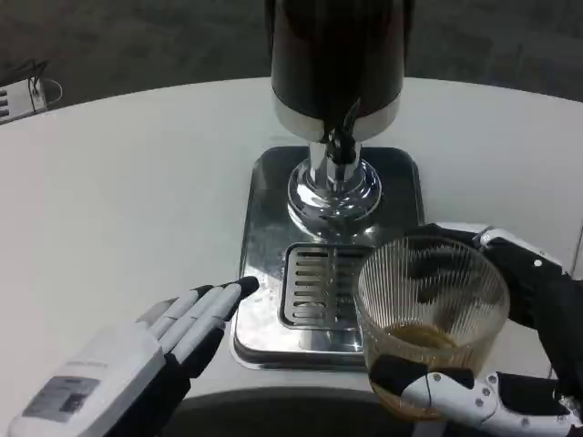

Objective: Grasp the cup under the faucet to collect the drink, then remove the cup.

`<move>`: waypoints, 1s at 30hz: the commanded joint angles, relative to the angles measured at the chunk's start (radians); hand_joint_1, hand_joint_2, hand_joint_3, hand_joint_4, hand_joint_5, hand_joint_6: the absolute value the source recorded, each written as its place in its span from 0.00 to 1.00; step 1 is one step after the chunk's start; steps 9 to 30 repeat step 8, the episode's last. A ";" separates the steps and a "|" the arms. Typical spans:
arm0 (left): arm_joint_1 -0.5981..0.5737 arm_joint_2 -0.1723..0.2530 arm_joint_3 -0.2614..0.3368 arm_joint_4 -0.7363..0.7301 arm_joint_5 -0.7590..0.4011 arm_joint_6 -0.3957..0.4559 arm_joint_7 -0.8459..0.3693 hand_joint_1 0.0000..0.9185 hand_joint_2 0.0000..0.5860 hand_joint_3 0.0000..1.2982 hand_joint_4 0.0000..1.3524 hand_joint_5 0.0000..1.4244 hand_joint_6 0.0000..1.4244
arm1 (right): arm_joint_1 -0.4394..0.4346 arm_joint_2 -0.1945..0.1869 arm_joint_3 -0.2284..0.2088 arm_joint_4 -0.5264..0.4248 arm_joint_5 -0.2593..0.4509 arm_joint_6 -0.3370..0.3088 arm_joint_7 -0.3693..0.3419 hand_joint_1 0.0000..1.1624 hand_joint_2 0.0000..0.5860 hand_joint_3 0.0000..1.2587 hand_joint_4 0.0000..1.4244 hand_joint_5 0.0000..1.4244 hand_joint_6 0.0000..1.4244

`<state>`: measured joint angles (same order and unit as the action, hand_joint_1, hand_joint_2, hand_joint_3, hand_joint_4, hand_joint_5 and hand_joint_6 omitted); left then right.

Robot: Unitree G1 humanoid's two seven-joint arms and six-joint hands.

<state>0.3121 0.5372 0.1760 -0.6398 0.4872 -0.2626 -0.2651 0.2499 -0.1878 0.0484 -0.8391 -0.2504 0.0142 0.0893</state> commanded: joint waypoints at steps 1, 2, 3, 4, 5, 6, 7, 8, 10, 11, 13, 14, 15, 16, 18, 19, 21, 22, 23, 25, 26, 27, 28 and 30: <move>0.008 0.006 0.006 -0.008 0.001 -0.002 -0.017 0.00 0.15 0.00 0.00 0.00 0.02 | 0.005 0.007 0.004 -0.039 0.008 -0.050 0.000 0.78 0.41 0.93 1.00 1.00 1.00; 0.007 0.007 0.006 -0.007 0.001 -0.001 -0.019 0.00 0.15 0.00 0.00 0.00 0.02 | 0.004 0.008 0.004 -0.038 0.008 -0.051 0.000 0.78 0.41 0.93 1.00 1.00 1.00; 0.006 0.007 0.006 -0.007 0.000 -0.001 -0.021 0.00 0.15 0.00 0.00 0.00 0.02 | 0.003 0.008 0.005 -0.037 0.008 -0.051 -0.001 0.78 0.42 0.93 1.00 1.00 1.00; 0.005 0.007 0.006 -0.006 0.000 0.000 -0.023 0.00 0.15 0.00 0.00 0.00 0.02 | 0.003 0.008 0.005 -0.037 0.008 -0.051 -0.001 0.78 0.42 0.93 1.00 1.00 1.00; 0.005 0.007 0.007 -0.006 -0.001 0.000 -0.024 0.00 0.15 0.00 0.00 0.00 0.02 | 0.002 0.009 0.006 -0.036 0.007 -0.050 -0.001 0.78 0.42 0.93 1.00 1.00 1.00; 0.005 0.007 0.008 -0.006 -0.002 0.000 -0.026 0.00 0.15 0.00 0.00 0.00 0.02 | 0.001 0.009 0.006 -0.036 0.007 -0.049 -0.001 0.78 0.42 0.93 1.00 1.00 1.00; 0.005 0.007 0.009 -0.005 -0.003 0.001 -0.026 0.00 0.15 0.00 0.00 0.00 0.02 | 0.001 0.010 0.007 -0.037 0.006 -0.048 -0.001 0.78 0.42 0.93 1.00 1.00 1.00; 0.006 0.007 0.010 -0.005 -0.004 0.001 -0.027 0.00 0.15 0.00 0.00 0.00 0.02 | 0.001 0.011 0.007 -0.037 0.005 -0.048 -0.001 0.78 0.42 0.93 1.00 1.00 1.00; 0.006 0.007 0.010 -0.005 -0.004 0.001 -0.027 0.00 0.15 0.00 0.00 0.00 0.02 | 0.001 0.011 0.007 -0.037 0.005 -0.048 -0.001 0.78 0.42 0.93 1.00 1.00 1.00; 0.006 0.007 0.010 -0.005 -0.004 0.001 -0.027 0.00 0.15 0.00 0.00 0.00 0.02 | 0.001 0.011 0.007 -0.037 0.005 -0.048 -0.001 0.78 0.42 0.93 1.00 1.00 1.00; 0.006 0.007 0.010 -0.005 -0.004 0.001 -0.027 0.00 0.15 0.00 0.00 0.00 0.02 | 0.001 0.011 0.007 -0.037 0.005 -0.048 -0.001 0.78 0.42 0.93 1.00 1.00 1.00; 0.006 0.007 0.010 -0.005 -0.004 0.001 -0.027 0.00 0.15 0.00 0.00 0.00 0.02 | 0.001 0.011 0.007 -0.037 0.005 -0.048 -0.001 0.78 0.42 0.93 1.00 1.00 1.00; 0.006 0.007 0.010 -0.005 -0.004 0.001 -0.027 0.00 0.15 0.00 0.00 0.00 0.02 | 0.001 0.011 0.007 -0.037 0.005 -0.048 -0.001 0.78 0.42 0.93 1.00 1.00 1.00; 0.006 0.007 0.010 -0.005 -0.004 0.001 -0.027 0.00 0.15 0.00 0.00 0.00 0.02 | 0.001 0.011 0.007 -0.037 0.005 -0.048 -0.001 0.78 0.42 0.93 1.00 1.00 1.00; 0.006 0.007 0.010 -0.005 -0.004 0.001 -0.027 0.00 0.15 0.00 0.00 0.00 0.02 | 0.001 0.011 0.007 -0.037 0.005 -0.048 -0.001 0.78 0.42 0.93 1.00 1.00 1.00; 0.006 0.007 0.010 -0.005 -0.004 0.001 -0.027 0.00 0.15 0.00 0.00 0.00 0.02 | 0.001 0.011 0.007 -0.037 0.005 -0.048 -0.001 0.78 0.42 0.93 1.00 1.00 1.00; 0.006 0.007 0.010 -0.005 -0.004 0.001 -0.027 0.00 0.15 0.00 0.00 0.00 0.02 | 0.001 0.011 0.007 -0.037 0.005 -0.048 -0.001 0.78 0.42 0.93 1.00 1.00 1.00; 0.006 0.007 0.010 -0.005 -0.004 0.001 -0.027 0.00 0.15 0.00 0.00 0.00 0.02 | 0.001 0.011 0.007 -0.037 0.005 -0.048 -0.001 0.78 0.42 0.93 1.00 1.00 1.00; 0.006 0.007 0.010 -0.005 -0.004 0.001 -0.027 0.00 0.15 0.00 0.00 0.00 0.02 | 0.001 0.011 0.007 -0.037 0.005 -0.048 -0.001 0.78 0.42 0.93 1.00 1.00 1.00; 0.006 0.007 0.010 -0.005 -0.004 0.001 -0.027 0.00 0.15 0.00 0.00 0.00 0.02 | 0.001 0.011 0.007 -0.037 0.005 -0.048 -0.001 0.78 0.42 0.93 1.00 1.00 1.00; 0.006 0.007 0.010 -0.005 -0.004 0.001 -0.027 0.00 0.15 0.00 0.00 0.00 0.02 | 0.001 0.011 0.007 -0.037 0.005 -0.048 -0.001 0.78 0.42 0.93 1.00 1.00 1.00; 0.006 0.007 0.010 -0.005 -0.004 0.001 -0.027 0.00 0.15 0.00 0.00 0.00 0.02 | 0.001 0.011 0.007 -0.037 0.005 -0.048 -0.001 0.78 0.42 0.93 1.00 1.00 1.00; 0.006 0.007 0.010 -0.005 -0.004 0.001 -0.027 0.00 0.15 0.00 0.00 0.00 0.02 | 0.001 0.011 0.007 -0.037 0.005 -0.048 -0.001 0.78 0.42 0.93 1.00 1.00 1.00; 0.006 0.007 0.010 -0.005 -0.004 0.001 -0.027 0.00 0.15 0.00 0.00 0.00 0.02 | 0.001 0.011 0.007 -0.037 0.005 -0.048 -0.001 0.78 0.42 0.93 1.00 1.00 1.00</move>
